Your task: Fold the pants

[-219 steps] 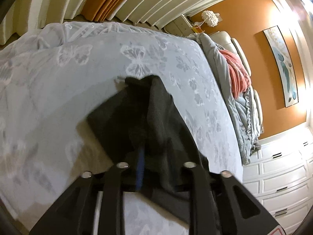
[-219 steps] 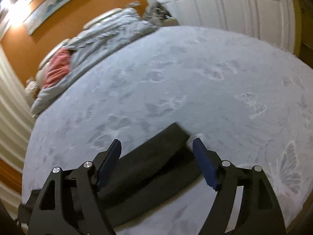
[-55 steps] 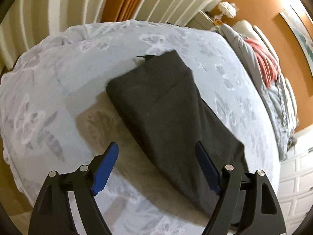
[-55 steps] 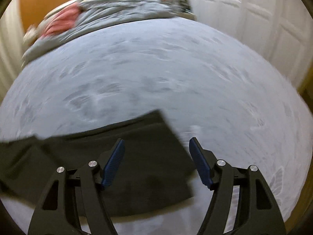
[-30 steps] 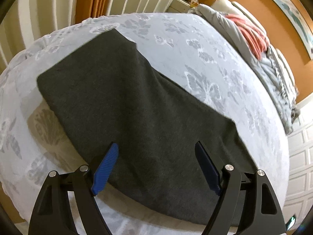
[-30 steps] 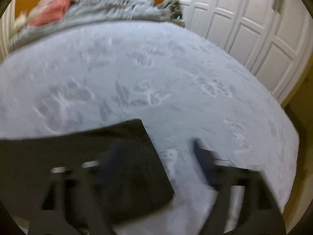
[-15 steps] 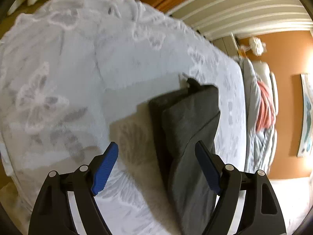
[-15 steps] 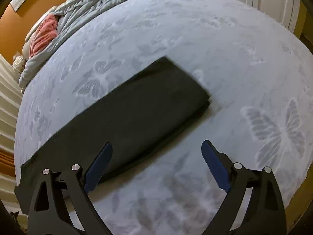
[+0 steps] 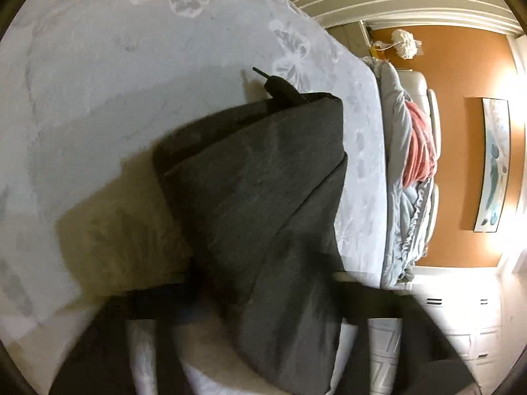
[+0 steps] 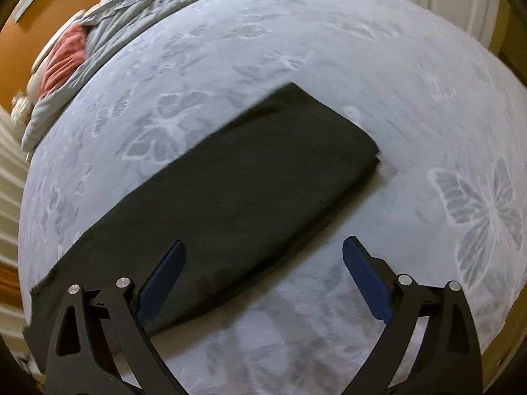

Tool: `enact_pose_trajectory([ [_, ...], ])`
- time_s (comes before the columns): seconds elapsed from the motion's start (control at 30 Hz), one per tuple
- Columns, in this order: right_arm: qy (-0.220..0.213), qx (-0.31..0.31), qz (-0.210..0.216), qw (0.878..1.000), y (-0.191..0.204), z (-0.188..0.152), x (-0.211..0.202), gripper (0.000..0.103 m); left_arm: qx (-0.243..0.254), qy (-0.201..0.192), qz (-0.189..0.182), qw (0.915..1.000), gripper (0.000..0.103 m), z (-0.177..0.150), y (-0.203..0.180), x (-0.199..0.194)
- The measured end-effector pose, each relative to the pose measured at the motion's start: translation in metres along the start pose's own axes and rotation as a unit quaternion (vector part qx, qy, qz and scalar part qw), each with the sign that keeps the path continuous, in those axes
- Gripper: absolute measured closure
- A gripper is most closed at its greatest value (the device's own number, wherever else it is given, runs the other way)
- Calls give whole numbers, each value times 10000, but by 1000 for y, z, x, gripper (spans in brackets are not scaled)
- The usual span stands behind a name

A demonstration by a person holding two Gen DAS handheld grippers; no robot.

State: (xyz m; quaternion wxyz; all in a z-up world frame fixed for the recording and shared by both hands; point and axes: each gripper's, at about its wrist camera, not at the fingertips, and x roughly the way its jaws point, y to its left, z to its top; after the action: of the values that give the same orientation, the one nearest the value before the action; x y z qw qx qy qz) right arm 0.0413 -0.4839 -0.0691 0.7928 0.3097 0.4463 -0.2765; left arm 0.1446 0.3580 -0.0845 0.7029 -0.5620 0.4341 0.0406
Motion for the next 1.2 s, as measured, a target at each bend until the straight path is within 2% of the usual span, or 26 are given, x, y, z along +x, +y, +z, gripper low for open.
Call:
enact_pose_trajectory([
  [0.03, 33, 166, 26, 9999, -10, 2, 2, 9, 24, -40, -41, 10000, 92, 1, -1, -1],
  [0.13, -22, 609, 80, 9981, -38, 7, 3, 9, 160, -114, -28, 9998, 93, 2, -10, -4],
  [0.23, -128, 727, 233, 9970, -54, 14, 9, 8, 341, -94, 343, 9988, 92, 2, -16, 5],
  [0.3, -191, 537, 261, 9980, -52, 18, 14, 8, 237, -48, 512, 9984, 81, 4, -12, 13],
  [0.37, -261, 308, 310, 9987, -46, 22, 17, 9, -186, -60, 182, 9996, 62, 4, 0, 18],
  [0.4, -283, 238, 370, 9986, -44, 24, 18, 12, -305, -92, 38, 9995, 57, 4, 3, 17],
  [0.43, -316, 193, 424, 9984, -41, 26, 20, 26, -340, -89, -69, 9994, 53, 6, 1, 19],
  [0.47, -326, 145, 429, 9984, -37, 27, 22, 33, -241, -73, -31, 9997, 54, 7, -3, 21],
  [0.5, -338, 76, 419, 9985, -33, 29, 24, 47, -65, -55, 2, 10000, 54, 7, -7, 24],
  [0.53, -359, -9, 452, 9983, -29, 31, 27, 72, 162, -54, 45, 9998, 68, 7, -13, 27],
  [0.57, -352, -66, 498, 9981, -27, 33, 28, 89, 322, -21, 97, 9994, 91, 8, -17, 30],
  [0.6, -305, -69, 577, 9978, -26, 35, 30, 96, 398, 79, 77, 9991, 92, 8, -19, 34],
  [0.67, -413, 97, 835, 9956, -28, 38, 20, 97, 324, 42, -38, 9995, 94, 9, -20, 28],
  [0.7, -502, 103, 918, 9945, -28, 40, 12, 97, 318, 50, -224, 9992, 94, 9, -25, 20],
  [0.8, -903, 213, 1512, 9841, -36, 41, -38, 98, 630, 39, -556, 9965, 95, 7, -42, -4],
  [0.9, -1029, 251, 1820, 9776, -54, 34, -71, 98, 917, 27, -578, 9941, 95, 3, -53, -19],
  [0.97, -931, 221, 1569, 9830, -65, 29, -69, 98, 894, 80, -170, 9958, 95, 6, -45, -13],
  [1.0, -768, 266, 1468, 9858, -70, 29, -60, 98, 736, 182, 154, 9970, 94, 9, -33, -5],
  [1.03, -426, 362, 1328, 9896, -78, 25, -41, 98, 556, 307, 300, 9975, 94, 10, -22, 3],
  [1.1, 63, 468, 1001, 9939, -86, 15, -12, 98, 29, 565, 344, 9978, 94, 13, 2, 15],
  [1.13, 183, 349, 822, 9958, -84, 12, -3, 98, -174, 618, 250, 9976, 94, 14, 10, 16],
  [1.2, 26, 123, 735, 9972, -73, 13, -12, 97, -157, 614, 189, 9978, 93, 15, 9, 14],
])
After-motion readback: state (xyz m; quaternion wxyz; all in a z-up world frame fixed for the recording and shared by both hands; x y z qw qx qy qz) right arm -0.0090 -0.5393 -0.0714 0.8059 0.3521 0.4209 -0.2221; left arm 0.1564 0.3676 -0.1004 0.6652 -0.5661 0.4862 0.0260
